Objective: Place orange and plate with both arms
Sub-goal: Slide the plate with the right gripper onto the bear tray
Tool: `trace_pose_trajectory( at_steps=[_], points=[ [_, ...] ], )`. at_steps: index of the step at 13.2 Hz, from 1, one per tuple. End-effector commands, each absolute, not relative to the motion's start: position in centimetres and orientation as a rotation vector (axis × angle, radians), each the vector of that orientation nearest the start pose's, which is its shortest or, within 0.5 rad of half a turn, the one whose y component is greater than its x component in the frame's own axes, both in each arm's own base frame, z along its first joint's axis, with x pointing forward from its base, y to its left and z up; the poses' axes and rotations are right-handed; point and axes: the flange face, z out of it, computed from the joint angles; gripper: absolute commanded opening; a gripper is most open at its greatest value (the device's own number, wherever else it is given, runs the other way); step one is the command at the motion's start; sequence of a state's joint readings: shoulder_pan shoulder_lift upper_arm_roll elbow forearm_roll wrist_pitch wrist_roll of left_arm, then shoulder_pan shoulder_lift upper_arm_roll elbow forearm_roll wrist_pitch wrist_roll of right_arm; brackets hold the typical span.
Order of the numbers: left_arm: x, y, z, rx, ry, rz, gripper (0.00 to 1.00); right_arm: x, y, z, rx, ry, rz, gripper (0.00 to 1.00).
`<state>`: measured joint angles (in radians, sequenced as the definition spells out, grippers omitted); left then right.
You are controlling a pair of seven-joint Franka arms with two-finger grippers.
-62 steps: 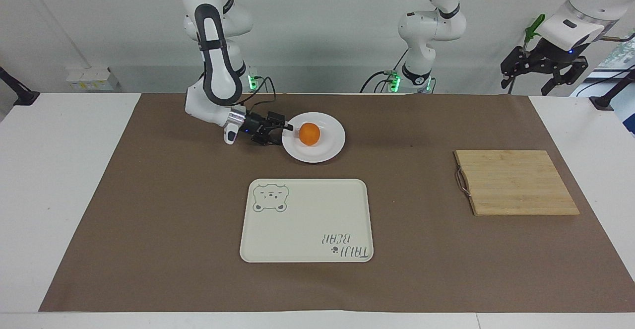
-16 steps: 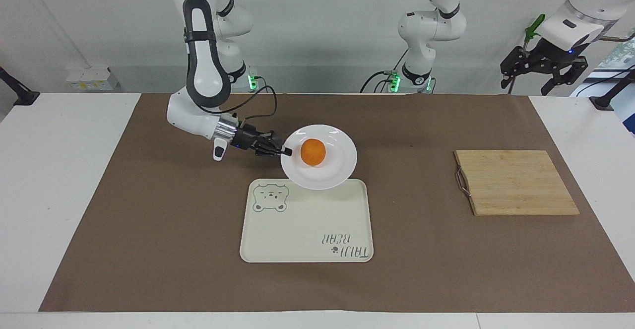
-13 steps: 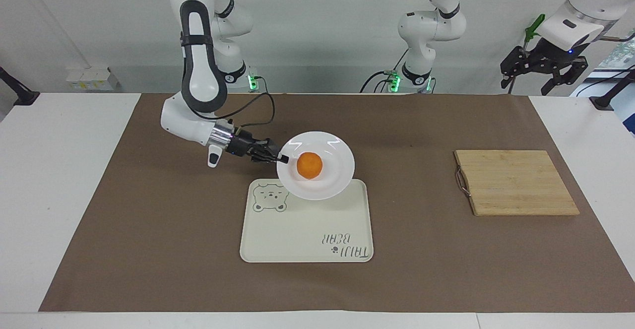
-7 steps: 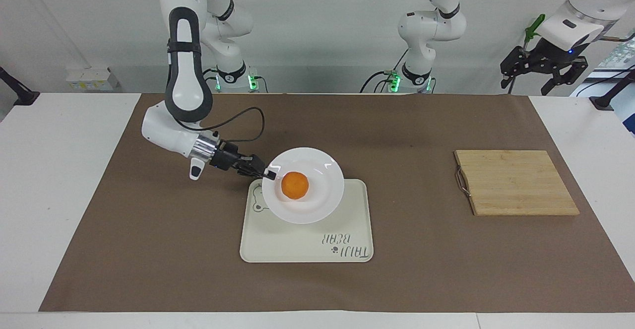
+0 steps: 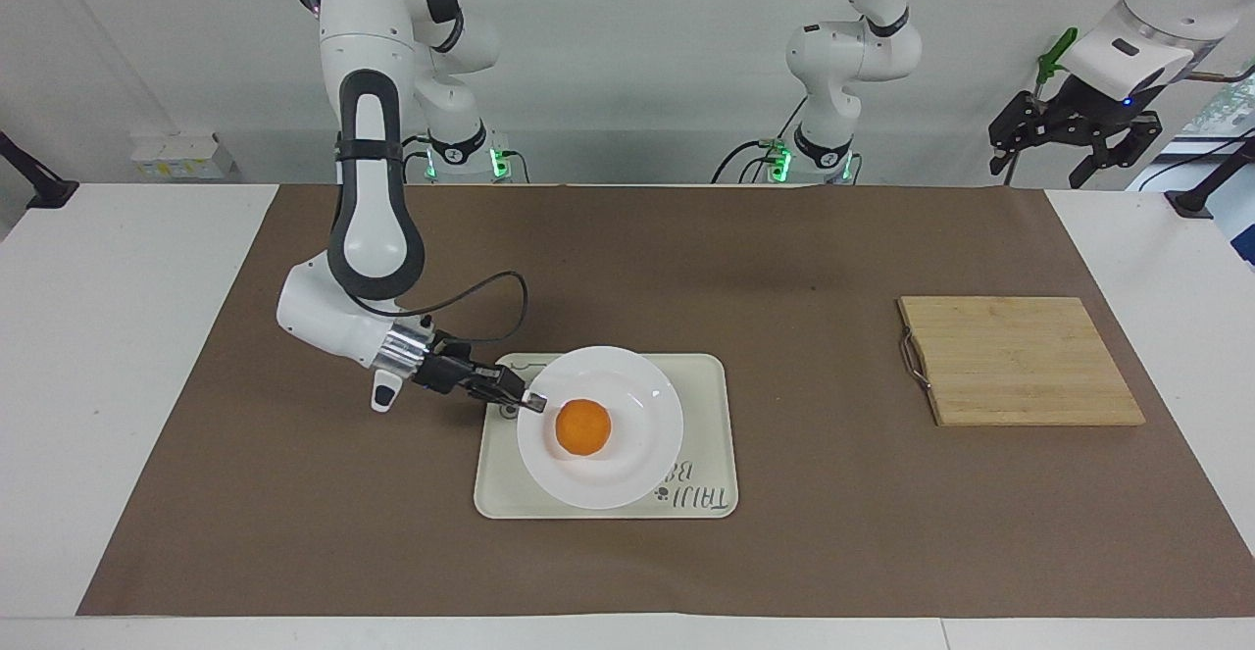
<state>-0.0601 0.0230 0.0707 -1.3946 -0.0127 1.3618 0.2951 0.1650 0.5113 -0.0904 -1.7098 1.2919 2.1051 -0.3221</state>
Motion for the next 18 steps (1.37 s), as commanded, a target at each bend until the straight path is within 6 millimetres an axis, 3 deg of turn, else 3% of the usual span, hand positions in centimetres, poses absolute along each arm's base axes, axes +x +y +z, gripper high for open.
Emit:
trace_pose_trajectory(
  at_steps=[1, 3, 6, 10, 18],
  points=[
    [53.1, 0.5, 67.7, -3.115, 0.431, 0.092, 1.0, 67.9, 13.2, 31.8, -2.131, 0.375, -0.067, 0.0],
    [53.1, 0.5, 67.7, -3.114, 0.434, 0.092, 1.0, 67.8, 13.2, 29.5, -2.142, 0.363, -0.059, 0.0],
    [53.1, 0.5, 67.7, -3.114, 0.434, 0.092, 1.0, 67.9, 13.2, 27.9, -2.165, 0.381, -0.087, 0.0],
    [53.1, 0.6, 67.7, -3.115, 0.429, 0.092, 1.0, 67.4, 14.1, 27.4, -2.174, 0.362, -0.07, 0.0],
    [53.1, 0.5, 67.7, -3.115, 0.431, 0.092, 1.0, 66.0, 13.7, 25.9, -2.203, 0.362, -0.037, 0.0]
  ],
)
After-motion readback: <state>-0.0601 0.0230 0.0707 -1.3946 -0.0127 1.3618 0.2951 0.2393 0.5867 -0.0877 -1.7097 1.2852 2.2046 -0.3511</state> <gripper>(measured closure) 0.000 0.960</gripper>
